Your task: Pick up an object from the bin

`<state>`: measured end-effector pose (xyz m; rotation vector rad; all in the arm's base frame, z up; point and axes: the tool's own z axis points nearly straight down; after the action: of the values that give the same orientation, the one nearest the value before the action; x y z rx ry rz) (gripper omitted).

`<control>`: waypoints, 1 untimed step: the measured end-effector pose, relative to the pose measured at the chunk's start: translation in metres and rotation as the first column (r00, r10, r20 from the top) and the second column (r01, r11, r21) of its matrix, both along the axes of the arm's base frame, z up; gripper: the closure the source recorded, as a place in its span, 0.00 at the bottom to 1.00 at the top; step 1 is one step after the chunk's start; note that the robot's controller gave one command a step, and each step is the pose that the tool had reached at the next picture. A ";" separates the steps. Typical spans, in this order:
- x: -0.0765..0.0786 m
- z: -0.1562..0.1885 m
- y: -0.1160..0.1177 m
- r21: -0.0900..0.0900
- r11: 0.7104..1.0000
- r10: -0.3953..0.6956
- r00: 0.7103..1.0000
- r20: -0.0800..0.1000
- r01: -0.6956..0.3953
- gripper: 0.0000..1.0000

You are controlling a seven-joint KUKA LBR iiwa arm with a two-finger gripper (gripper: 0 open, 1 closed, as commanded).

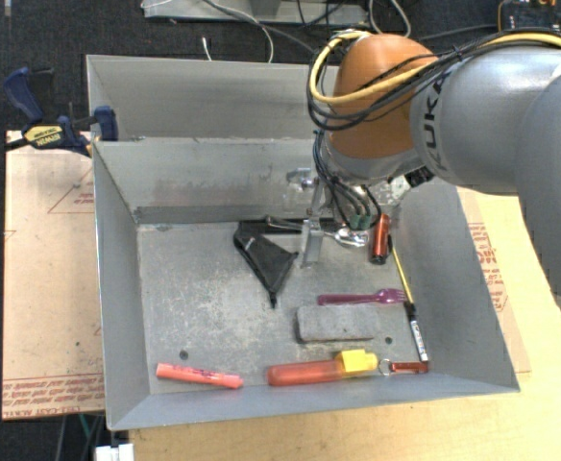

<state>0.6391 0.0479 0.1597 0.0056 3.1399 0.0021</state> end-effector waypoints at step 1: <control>-0.005 0.003 0.002 -0.001 0.998 0.068 0.998 -0.001 -0.068 0.00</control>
Offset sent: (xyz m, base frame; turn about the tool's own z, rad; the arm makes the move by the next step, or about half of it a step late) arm 0.0169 -0.0187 0.0402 -0.0266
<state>0.6340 0.0497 0.1624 -0.1009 3.1388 -0.0002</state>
